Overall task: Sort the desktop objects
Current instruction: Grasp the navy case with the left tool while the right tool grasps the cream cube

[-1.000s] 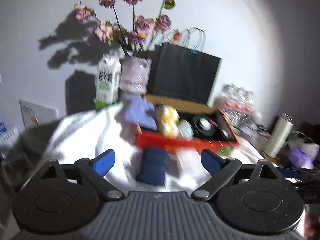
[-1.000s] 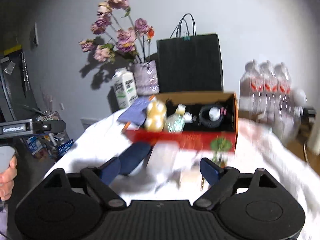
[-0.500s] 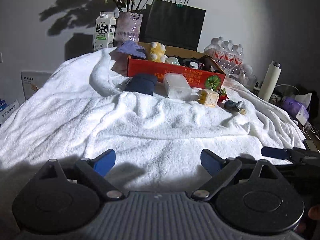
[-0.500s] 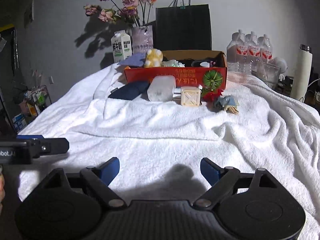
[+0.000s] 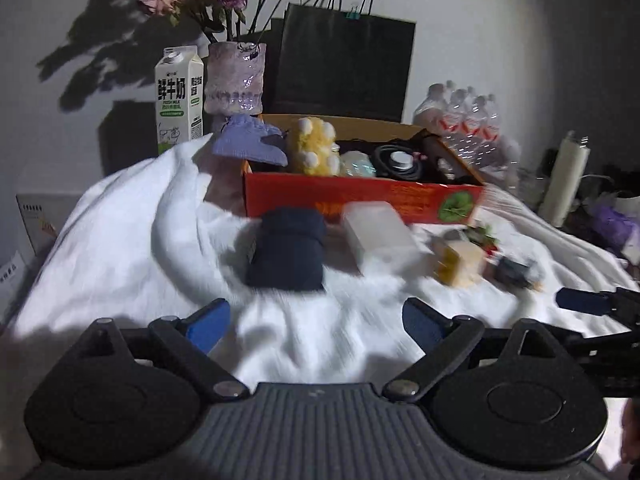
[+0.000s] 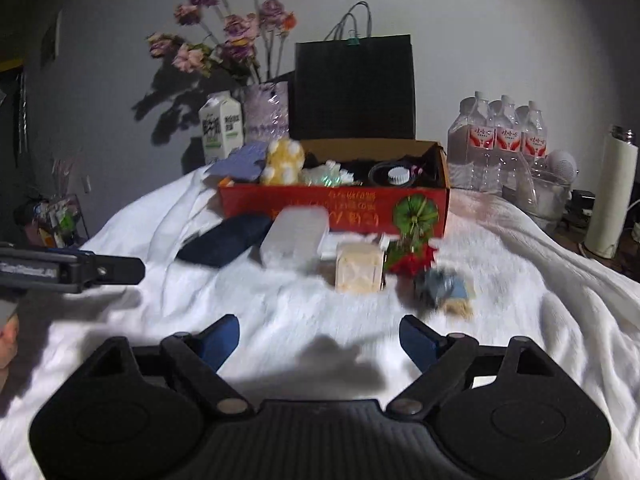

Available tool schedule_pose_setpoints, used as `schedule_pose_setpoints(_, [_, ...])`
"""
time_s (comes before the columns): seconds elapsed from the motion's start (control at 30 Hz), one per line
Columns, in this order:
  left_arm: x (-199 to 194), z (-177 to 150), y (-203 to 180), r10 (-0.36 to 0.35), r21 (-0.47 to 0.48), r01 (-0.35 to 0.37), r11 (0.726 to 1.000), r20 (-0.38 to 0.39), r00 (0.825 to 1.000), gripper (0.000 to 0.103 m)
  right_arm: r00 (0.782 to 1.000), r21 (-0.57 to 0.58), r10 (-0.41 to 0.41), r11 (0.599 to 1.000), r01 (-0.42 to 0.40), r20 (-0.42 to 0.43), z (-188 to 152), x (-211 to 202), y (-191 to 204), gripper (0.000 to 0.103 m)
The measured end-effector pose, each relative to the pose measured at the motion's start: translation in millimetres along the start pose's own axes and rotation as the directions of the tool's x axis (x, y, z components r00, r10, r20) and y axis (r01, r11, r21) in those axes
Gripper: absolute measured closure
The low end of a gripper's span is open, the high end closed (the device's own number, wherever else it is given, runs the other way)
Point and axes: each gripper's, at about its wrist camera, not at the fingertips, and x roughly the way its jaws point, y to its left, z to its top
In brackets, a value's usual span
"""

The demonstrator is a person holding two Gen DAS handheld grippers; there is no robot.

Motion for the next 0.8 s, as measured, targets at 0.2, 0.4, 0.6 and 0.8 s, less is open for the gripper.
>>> schedule_pose_setpoints(0.2, [113.1,28.9,15.0,0.052,0.013,-0.051,0.999,-0.120,0.991,0.010,0.999,0.120,-0.002,0.993,0.006,-0.037,15.8,73.6,-21.8,0.043])
schedule_pose_setpoints(0.4, [136.4,30.9,23.3,-0.013,-0.036,0.008,0.999,-0.166,0.986,0.038,0.998,0.126,-0.025,0.991,0.032,-0.055,12.4,90.0,-27.6,0.063])
schedule_pose_setpoints(0.6, [87.9,37.6,10.3,0.030,-0.035,-0.034,0.999,-0.110,0.993,0.040,0.999,0.129,0.007,0.992,-0.003,-0.034,13.6,72.6,-23.7,0.063])
schedule_pose_setpoints(0.8, [-16.0,17.6,0.4,-0.027,-0.047,0.025,0.999,-0.054,0.998,0.040,0.994,0.101,0.106,0.989,-0.105,-0.004,7.3,-2.9,-9.4,0.063])
